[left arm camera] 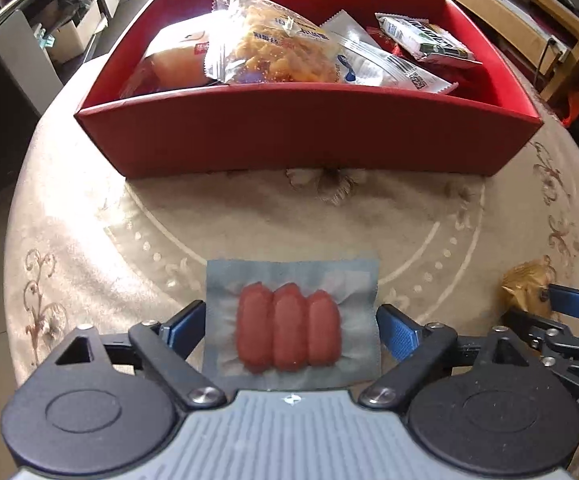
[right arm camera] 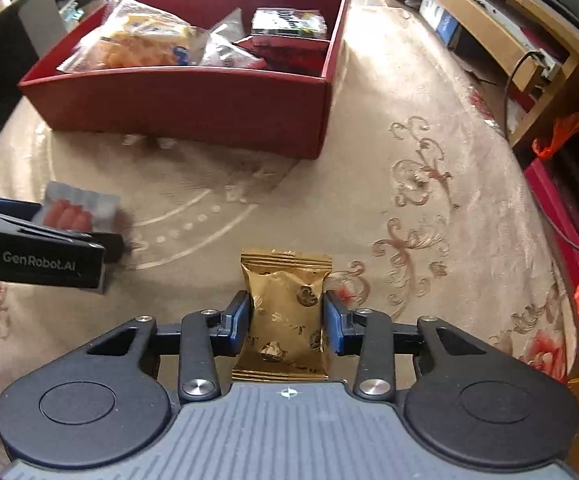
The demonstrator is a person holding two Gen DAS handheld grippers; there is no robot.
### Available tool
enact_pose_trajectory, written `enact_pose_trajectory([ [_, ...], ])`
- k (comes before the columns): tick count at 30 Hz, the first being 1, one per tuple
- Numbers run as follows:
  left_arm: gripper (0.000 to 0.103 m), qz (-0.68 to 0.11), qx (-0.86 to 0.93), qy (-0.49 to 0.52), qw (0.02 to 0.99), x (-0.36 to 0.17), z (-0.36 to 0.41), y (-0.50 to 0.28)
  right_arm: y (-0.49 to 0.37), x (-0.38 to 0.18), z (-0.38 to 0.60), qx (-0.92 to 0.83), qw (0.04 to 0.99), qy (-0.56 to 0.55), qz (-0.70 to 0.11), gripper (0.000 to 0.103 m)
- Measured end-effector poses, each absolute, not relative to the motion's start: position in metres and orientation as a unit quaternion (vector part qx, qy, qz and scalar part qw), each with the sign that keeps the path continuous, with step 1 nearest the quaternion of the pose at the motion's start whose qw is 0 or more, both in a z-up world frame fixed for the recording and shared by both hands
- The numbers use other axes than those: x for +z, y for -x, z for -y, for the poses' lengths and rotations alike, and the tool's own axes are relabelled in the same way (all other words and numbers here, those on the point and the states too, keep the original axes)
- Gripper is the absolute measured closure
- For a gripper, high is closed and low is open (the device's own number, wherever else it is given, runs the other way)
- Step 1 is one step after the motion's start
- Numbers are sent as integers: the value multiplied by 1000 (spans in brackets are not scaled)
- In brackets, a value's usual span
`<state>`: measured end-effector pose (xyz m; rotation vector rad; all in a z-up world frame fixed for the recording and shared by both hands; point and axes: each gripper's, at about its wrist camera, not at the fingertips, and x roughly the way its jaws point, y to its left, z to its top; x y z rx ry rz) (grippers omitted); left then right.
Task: Organize snacks
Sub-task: 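Grasp the sausage pack with the left tool while the right tool grasps the gold cake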
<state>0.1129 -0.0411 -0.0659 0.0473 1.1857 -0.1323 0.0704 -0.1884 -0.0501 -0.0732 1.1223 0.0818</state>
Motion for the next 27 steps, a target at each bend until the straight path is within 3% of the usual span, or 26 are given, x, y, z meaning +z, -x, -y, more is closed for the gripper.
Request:
enact_pose_trajectory([
  [4,29,-554,-77,-6,829,-49,35,-109,-66,-40,182,51,853,42,-518,57],
  [9,31,-558,-79,5,826,-44,30,-110,-66,-23,177,57,868,36,-492,57],
  [18,8,-571,-83,-20,817,-63,42,-119,-71,-22,172,70,866,33,-495,56],
  [23,30,-552,-77,-34,830,-51,48,-108,-71,-17,170,74,870,33,-487,56],
  [27,35,-542,-91,-4,835,-34,41,-104,-71,-10,172,74,876,28,-475,56],
])
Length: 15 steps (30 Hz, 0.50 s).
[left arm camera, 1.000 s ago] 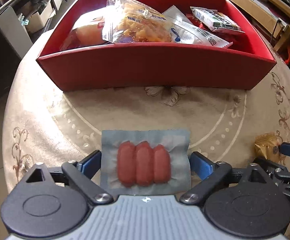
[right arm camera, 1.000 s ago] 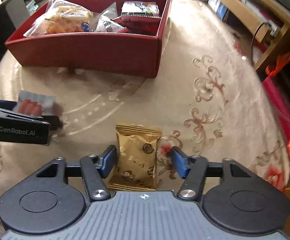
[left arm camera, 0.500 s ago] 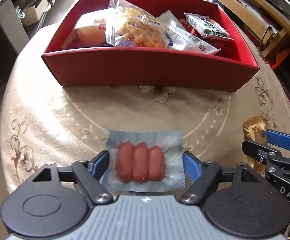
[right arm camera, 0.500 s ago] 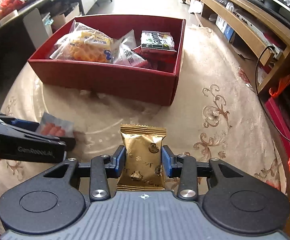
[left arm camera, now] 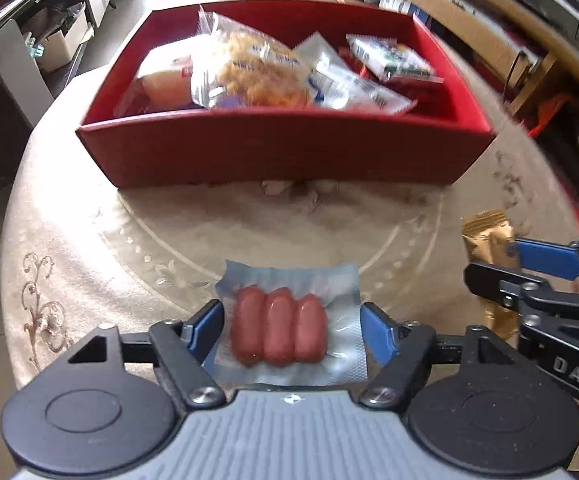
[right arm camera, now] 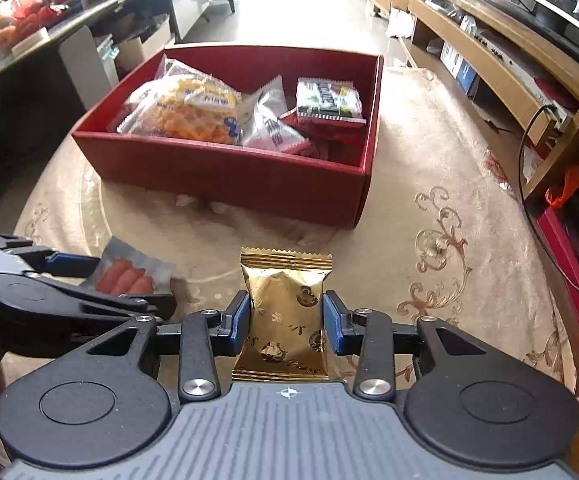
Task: Organize snacks
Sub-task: 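Grasp the sausage pack with the left tool while the right tool grasps the gold cake, then lift and carry the sausage pack and gold cake over the red box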
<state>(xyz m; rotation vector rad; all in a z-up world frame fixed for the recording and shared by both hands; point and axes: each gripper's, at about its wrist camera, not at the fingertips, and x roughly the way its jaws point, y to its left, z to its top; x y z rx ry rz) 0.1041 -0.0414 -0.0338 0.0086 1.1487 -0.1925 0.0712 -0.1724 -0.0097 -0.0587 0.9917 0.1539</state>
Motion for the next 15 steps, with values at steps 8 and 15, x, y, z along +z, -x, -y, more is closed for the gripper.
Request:
enact_pose_trajectory([
  [8,39,-532,-100,23,841,-15,31,-103,-73,0,171,76,884,25,-461,56],
  [15,40,-504,-113,41,855,11,28,-107,-78,14,172,76,895,15,-439,56],
])
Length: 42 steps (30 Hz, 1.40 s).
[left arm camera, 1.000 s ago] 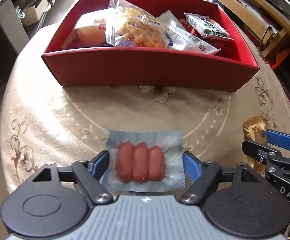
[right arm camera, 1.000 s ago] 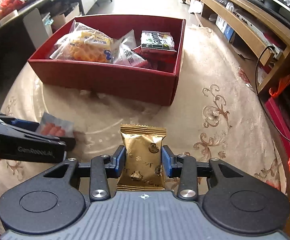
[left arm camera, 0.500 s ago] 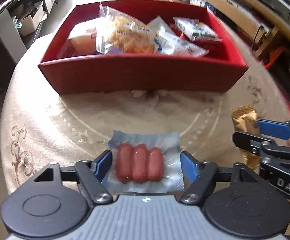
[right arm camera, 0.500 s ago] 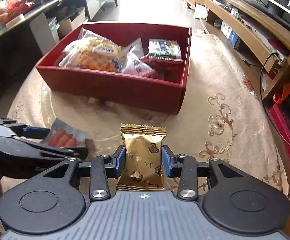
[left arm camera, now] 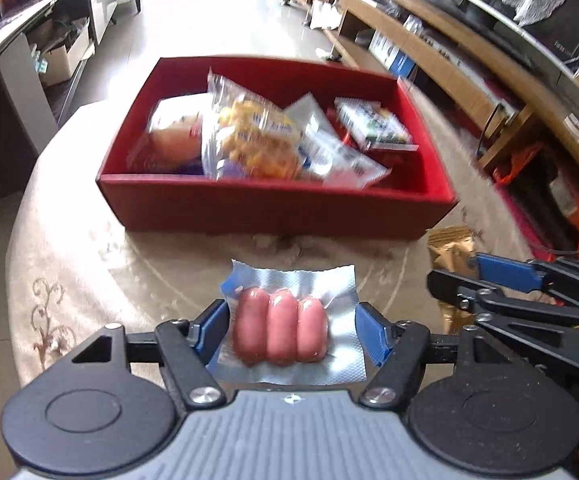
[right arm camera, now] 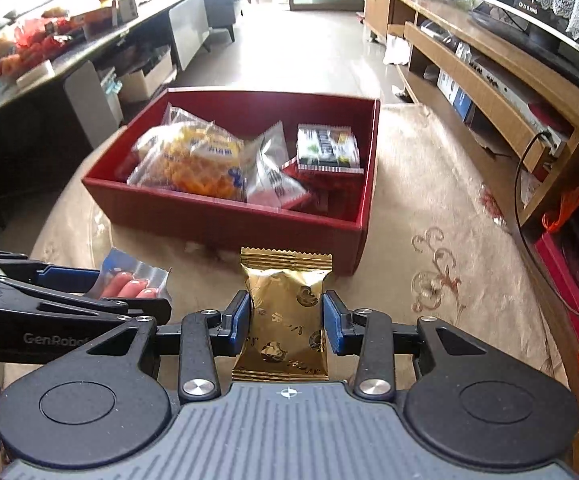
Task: Organize snacks
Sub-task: 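Lift and carry the sausage pack and gold cake over the red box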
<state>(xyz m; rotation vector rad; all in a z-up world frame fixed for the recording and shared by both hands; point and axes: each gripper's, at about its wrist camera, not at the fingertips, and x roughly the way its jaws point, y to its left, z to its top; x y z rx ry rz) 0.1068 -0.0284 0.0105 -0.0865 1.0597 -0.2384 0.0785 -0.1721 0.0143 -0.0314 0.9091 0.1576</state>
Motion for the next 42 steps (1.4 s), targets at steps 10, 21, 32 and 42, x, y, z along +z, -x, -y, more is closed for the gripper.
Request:
enact_pose_trajectory([
  [10,42,-475,-113,59,871,35,29,-132,-100,34,175,62,911,-3,-407,56],
  [21,42,-445,-99,63,888,48,33,-183,-148,45,182,50,924,-33,-379,56],
  [32,42,-445,-68,47,892,27,34,-228,-196,23,179,47,918,-37,-393,56],
  [42,41,-438,-55,24,897,16,41,-248,-217,7,182,45,913,-53,-401,56],
])
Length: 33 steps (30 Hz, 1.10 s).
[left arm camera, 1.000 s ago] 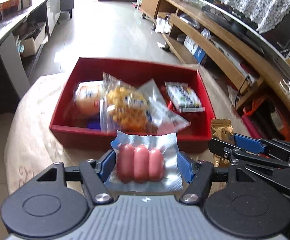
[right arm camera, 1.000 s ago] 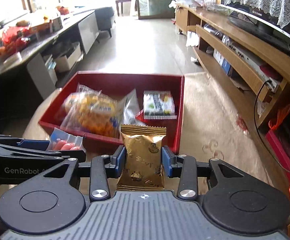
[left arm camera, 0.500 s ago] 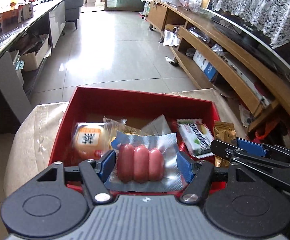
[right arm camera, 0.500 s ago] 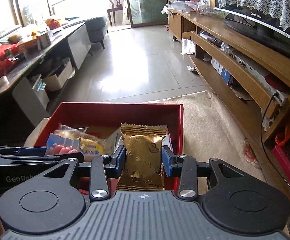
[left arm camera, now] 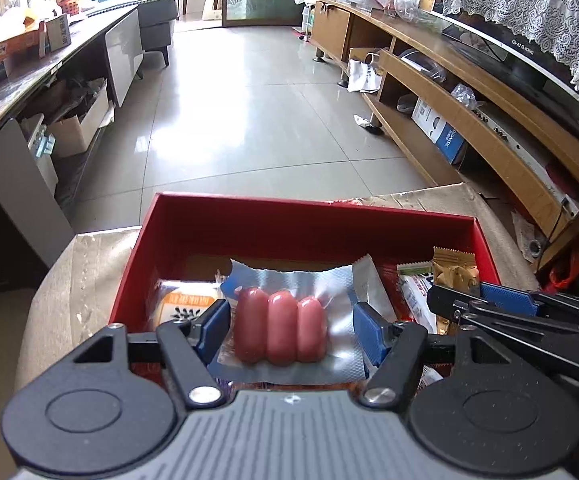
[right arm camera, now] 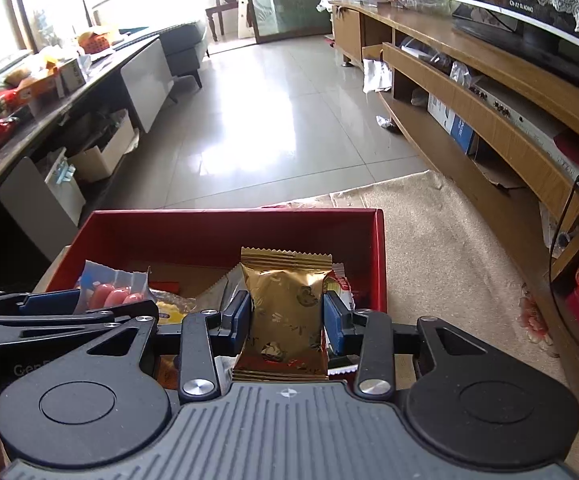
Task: Organize snacks
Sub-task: 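Lift and carry the sausage pack and gold cake over the red box, then lower both items into the red box and open both tools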
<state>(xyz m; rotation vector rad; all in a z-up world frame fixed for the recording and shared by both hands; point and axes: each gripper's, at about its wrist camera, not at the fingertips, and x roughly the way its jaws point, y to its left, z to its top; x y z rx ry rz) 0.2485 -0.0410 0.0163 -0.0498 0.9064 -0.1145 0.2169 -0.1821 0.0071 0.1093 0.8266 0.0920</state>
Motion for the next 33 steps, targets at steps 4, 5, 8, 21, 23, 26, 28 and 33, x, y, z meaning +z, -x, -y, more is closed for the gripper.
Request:
enact_pose_trajectory([
  [4,39,-435,-54,21,899,14,42,-253,-221,1,183,42,911,-56,-405,56],
  [5,39,-434,-54,21,899,13,41,-254,-223,0,183,42,911,-57,-406,56],
  [8,38,-434,-52,24,899,12,41,-257,-225,-1,183,41,912,-54,-405,56],
  [21,24,-442,-43,23,895,7,38,-265,-231,-5,184,31,915,-47,-400,51],
  [23,24,-445,-44,27,894,8,38,-265,-231,-4,184,31,914,-47,-401,49],
  [26,24,-449,-46,40,892,10,34,-264,-230,-2,185,29,915,-48,-401,41],
  [28,24,-449,-48,45,891,12,32,-263,-229,-1,185,29,915,-49,-399,40],
  [33,22,-455,-50,60,887,16,27,-263,-228,2,185,35,915,-56,-398,38],
])
